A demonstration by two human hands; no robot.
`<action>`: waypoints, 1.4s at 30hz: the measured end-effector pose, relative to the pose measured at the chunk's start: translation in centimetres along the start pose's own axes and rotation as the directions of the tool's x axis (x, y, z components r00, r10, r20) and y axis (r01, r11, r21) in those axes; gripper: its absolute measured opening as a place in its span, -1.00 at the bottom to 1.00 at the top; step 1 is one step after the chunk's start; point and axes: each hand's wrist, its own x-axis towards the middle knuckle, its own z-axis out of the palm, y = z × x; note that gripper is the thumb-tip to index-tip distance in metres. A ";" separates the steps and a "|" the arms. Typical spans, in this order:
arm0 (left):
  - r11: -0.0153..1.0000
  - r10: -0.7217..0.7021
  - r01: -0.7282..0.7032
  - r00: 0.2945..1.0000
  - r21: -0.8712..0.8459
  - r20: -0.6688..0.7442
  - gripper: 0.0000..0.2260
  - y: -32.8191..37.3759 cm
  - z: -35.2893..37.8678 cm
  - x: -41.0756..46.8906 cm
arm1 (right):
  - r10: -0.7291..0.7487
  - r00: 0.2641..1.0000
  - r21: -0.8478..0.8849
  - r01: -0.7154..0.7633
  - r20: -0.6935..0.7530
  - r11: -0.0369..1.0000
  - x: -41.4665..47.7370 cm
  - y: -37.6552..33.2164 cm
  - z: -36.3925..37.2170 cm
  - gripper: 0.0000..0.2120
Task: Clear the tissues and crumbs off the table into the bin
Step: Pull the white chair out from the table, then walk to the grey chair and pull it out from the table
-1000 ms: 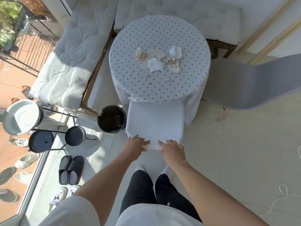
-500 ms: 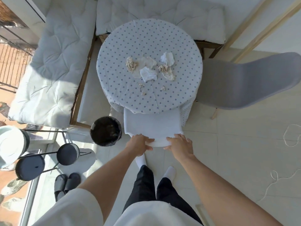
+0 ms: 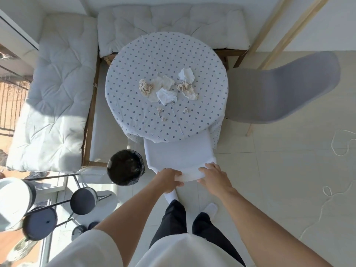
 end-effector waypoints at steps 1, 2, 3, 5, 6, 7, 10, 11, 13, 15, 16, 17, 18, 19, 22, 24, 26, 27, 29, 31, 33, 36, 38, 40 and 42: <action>1.000 0.014 -0.014 1.000 0.003 -0.013 -0.51 0.3 -0.4 -0.1 | -0.002 1.000 0.017 0.002 -0.010 1.000 -0.3 0.2 -0.3 -0.47; 1.000 0.028 -0.028 0.999 -0.004 -0.037 -0.55 0.6 -0.9 -0.3 | 0.001 1.000 0.035 0.000 -0.022 0.999 -0.6 0.5 -0.7 -0.47; 0.999 0.042 -0.043 0.997 -0.010 -0.068 -0.56 1.1 -1.3 -0.6 | 0.009 0.999 0.056 -0.006 -0.041 0.998 -1.1 0.9 -1.1 -0.47; 0.997 0.077 -0.078 0.989 -0.002 -0.125 -0.57 2.4 -2.3 -1.3 | 0.033 0.995 0.101 -0.023 -0.094 0.995 -2.1 2.1 -2.2 -0.47; 0.995 0.095 -0.095 0.984 0.006 -0.149 -0.57 3.2 -2.7 -1.7 | 0.047 0.992 0.121 -0.032 -0.121 0.992 -2.8 2.9 -2.8 -0.47; 0.994 0.113 -0.112 0.978 0.014 -0.174 -0.58 4.1 -3.1 -2.0 | 0.060 0.987 0.143 -0.039 -0.146 0.989 -3.4 3.8 -3.4 -0.47; 0.985 0.171 -0.172 0.951 0.017 -0.259 -0.61 7.4 -3.8 -2.7 | 0.100 0.975 0.227 -0.054 -0.197 0.972 -5.5 7.1 -5.0 -0.43; 0.982 0.186 -0.190 0.939 0.017 -0.289 -0.62 8.6 -3.8 -2.9 | 0.112 0.971 0.252 -0.057 -0.211 0.966 -6.2 8.4 -5.5 -0.42; 0.976 0.212 -0.218 0.918 0.020 -0.336 -0.63 11.4 -3.4 -3.3 | 0.124 0.962 0.296 -0.048 -0.244 0.954 -7.4 11.1 -6.5 -0.41; 0.970 0.234 -0.241 0.901 0.027 -0.364 -0.64 14.3 -2.4 -3.6 | 0.131 0.951 0.339 -0.029 -0.281 0.940 -8.8 14.0 -7.4 -0.42; 0.967 0.245 -0.252 0.893 0.032 -0.377 -0.65 15.9 -1.7 -3.8 | 0.133 0.946 0.356 -0.020 -0.295 0.934 -9.5 15.5 -7.7 -0.42; 0.964 0.254 -0.262 0.885 0.033 -0.390 -0.66 17.4 -0.9 -4.0 | 0.132 0.943 0.372 -0.010 -0.305 0.928 -10.2 17.0 -8.1 -0.42; 0.963 0.257 -0.270 0.878 0.026 -0.404 -0.67 18.9 -0.1 -4.2 | 0.127 0.942 0.389 0.004 -0.311 0.921 -11.0 18.6 -8.4 -0.41; 0.962 0.252 -0.272 0.872 0.012 -0.419 -0.67 20.5 0.8 -4.4 | 0.121 0.940 0.409 0.021 -0.319 0.913 -11.7 20.3 -8.7 -0.41; 0.964 0.218 -0.263 0.862 -0.036 -0.458 -0.69 25.3 3.2 -4.6 | 0.119 0.926 0.469 0.069 -0.359 0.881 -13.6 25.5 -10.0 -0.39; 0.963 0.209 -0.263 0.855 -0.050 -0.475 -0.70 28.5 4.4 -4.6 | 0.127 0.913 0.488 0.087 -0.388 0.868 -14.7 28.8 -10.9 -0.41; 0.960 0.214 -0.274 0.849 -0.056 -0.483 -0.69 31.6 5.4 -4.5 | 0.142 0.904 0.498 0.087 -0.403 0.863 -15.9 31.7 -11.8 -0.43; 0.956 0.225 -0.288 0.846 -0.059 -0.484 -0.69 33.2 5.8 -4.5 | 0.149 0.900 0.502 0.086 -0.410 0.861 -16.6 33.1 -12.4 -0.44; 0.946 0.250 -0.318 0.837 -0.061 -0.487 -0.68 36.2 6.5 -4.4 | 0.156 0.891 0.501 0.089 -0.426 0.861 -17.8 35.7 -13.6 -0.45; 0.939 0.266 -0.339 0.828 -0.062 -0.494 -0.68 38.8 6.9 -3.9 | 0.165 0.883 0.498 0.088 -0.440 0.863 -18.6 38.1 -15.2 -0.46; 0.934 0.280 -0.353 0.824 -0.061 -0.493 -0.68 41.0 6.9 -3.2 | 0.168 0.875 0.495 0.092 -0.455 0.864 -19.0 40.1 -17.1 -0.47; 0.928 0.289 -0.367 0.821 -0.068 -0.492 -0.67 43.9 6.4 -1.9 | 0.173 0.862 0.486 0.094 -0.476 0.869 -18.8 42.8 -20.0 -0.49; 0.923 0.289 -0.377 0.816 -0.082 -0.500 -0.67 45.6 5.7 -0.6 | 0.172 0.858 0.475 0.092 -0.484 0.875 -18.3 44.4 -22.1 -0.49; 0.920 0.293 -0.383 0.809 -0.079 -0.510 -0.66 47.2 4.8 1.1 | 0.163 0.862 0.454 0.086 -0.481 0.887 -17.3 45.9 -24.3 -0.48; 0.915 0.293 -0.393 0.801 -0.091 -0.523 -0.66 49.0 3.6 3.4 | 0.145 0.868 0.418 0.078 -0.475 0.905 -15.8 47.5 -26.7 -0.48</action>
